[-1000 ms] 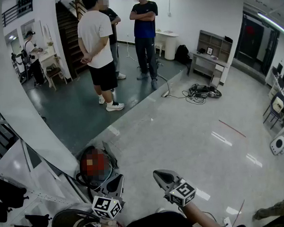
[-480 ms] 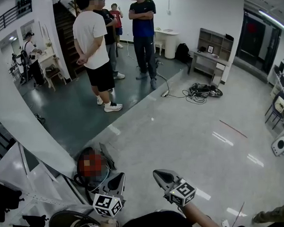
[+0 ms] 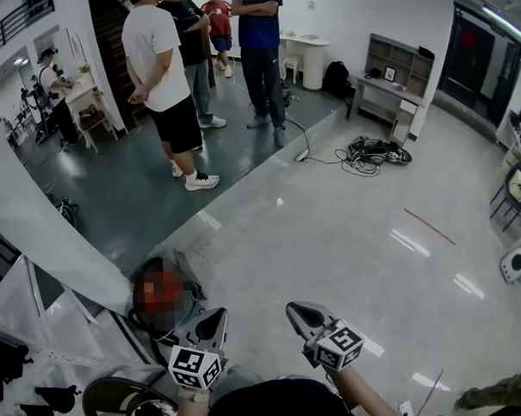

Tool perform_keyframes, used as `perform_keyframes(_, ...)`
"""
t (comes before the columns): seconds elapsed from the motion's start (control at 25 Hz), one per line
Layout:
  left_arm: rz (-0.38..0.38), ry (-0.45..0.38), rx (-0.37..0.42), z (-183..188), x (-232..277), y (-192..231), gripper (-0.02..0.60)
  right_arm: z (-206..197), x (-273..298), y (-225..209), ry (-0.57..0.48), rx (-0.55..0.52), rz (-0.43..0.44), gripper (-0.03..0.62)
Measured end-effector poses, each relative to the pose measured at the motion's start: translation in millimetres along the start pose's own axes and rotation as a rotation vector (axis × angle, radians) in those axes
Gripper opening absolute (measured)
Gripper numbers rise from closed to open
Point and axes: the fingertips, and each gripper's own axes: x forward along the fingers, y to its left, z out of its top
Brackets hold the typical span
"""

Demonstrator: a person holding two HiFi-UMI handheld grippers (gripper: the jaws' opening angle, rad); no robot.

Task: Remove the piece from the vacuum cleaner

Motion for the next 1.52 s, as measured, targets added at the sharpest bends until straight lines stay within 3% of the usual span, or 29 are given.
perform_keyframes(0.36, 0.024, 0.01, -0.018, 1, 47, 58, 0.017, 3, 65, -37, 0.041, 0.01, -0.003, 0.028)
perform_keyframes(1.04, 0.038, 0.015, -0.08, 36, 160, 330, 0.017, 52, 350, -91, 0.097, -0.001, -0.01, 0.028)
perform_keyframes(1.28, 0.101, 0.021, -0.11, 33, 155, 394, 0.017, 53, 419, -89, 0.136, -0.004, 0.027, 0.028)
perform_keyframes(1.52, 0.227, 0.02, -0.171, 25, 137, 440, 0.017, 53, 476, -76, 0.197, -0.023, 0.133, 0.028)
